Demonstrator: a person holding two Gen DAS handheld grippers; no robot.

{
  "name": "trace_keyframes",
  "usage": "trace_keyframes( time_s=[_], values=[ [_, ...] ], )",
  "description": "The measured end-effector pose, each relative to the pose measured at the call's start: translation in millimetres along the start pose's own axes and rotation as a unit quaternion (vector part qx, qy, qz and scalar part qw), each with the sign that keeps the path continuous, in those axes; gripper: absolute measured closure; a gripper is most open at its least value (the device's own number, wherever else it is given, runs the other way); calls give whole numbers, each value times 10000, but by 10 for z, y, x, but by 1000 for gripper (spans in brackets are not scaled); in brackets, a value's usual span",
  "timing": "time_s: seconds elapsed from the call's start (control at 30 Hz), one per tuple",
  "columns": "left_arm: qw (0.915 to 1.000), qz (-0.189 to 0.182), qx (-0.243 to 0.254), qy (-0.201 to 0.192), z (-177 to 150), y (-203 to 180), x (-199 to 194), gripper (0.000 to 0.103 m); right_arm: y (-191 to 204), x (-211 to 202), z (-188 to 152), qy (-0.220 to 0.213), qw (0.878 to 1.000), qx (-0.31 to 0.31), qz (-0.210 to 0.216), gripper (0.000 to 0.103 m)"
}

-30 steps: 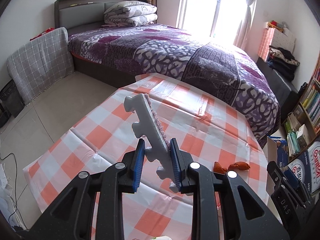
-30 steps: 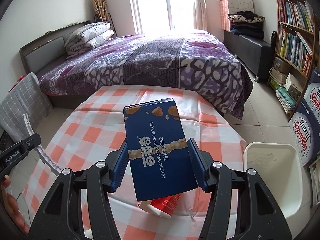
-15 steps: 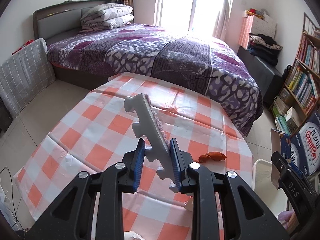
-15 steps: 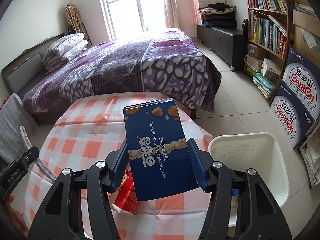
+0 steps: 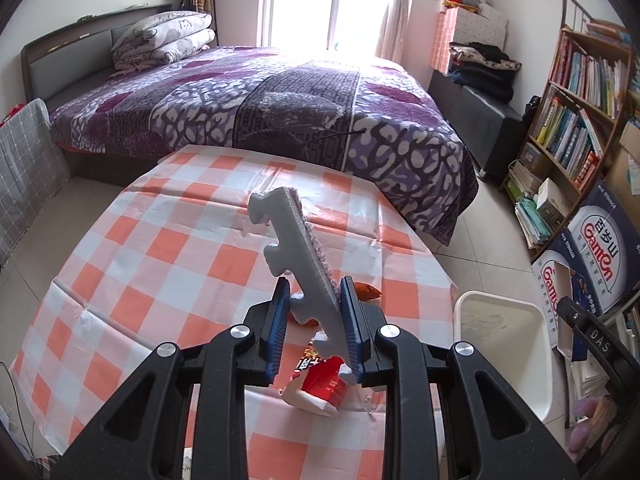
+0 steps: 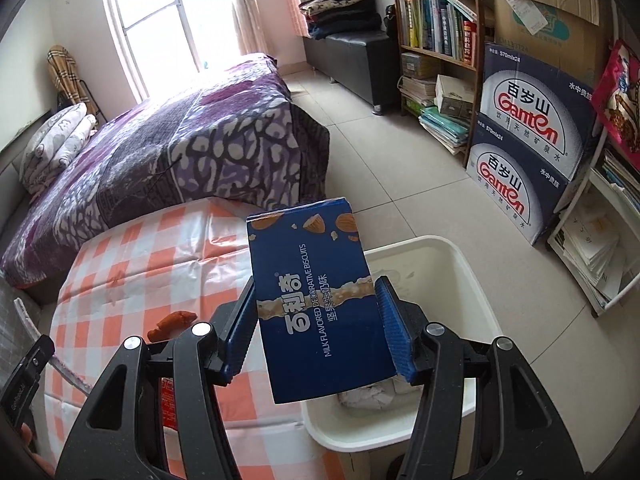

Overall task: Collect trash
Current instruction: 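Carry both items over the white bin and open the right tool, then the left tool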

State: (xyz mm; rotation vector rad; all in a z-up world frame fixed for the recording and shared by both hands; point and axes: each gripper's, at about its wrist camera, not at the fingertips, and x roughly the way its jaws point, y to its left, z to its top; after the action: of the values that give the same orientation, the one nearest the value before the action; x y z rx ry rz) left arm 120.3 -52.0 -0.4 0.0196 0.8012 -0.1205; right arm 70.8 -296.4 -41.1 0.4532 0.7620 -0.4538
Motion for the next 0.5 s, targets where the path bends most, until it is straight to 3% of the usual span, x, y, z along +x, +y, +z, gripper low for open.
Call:
trace_keyframes(
  time_s=[0.07, 0.2, 0.3, 0.5],
  values=[
    [9999, -118, 58, 35, -7, -120, 13, 77, -147, 1, 27, 24, 9998, 140, -103, 47],
    [9991, -334, 232, 94, -46, -379, 43, 77, -418, -16, 75, 5, 9986, 438, -305, 30],
    [9981, -470, 352, 159, -88, -564, 74, 77, -584, -39, 99, -30, 9973, 602, -427, 25],
    [9946, -822, 504, 390, -158, -890, 143, 77, -913, -65, 141, -4, 9933, 1010, -568, 20]
  ],
)
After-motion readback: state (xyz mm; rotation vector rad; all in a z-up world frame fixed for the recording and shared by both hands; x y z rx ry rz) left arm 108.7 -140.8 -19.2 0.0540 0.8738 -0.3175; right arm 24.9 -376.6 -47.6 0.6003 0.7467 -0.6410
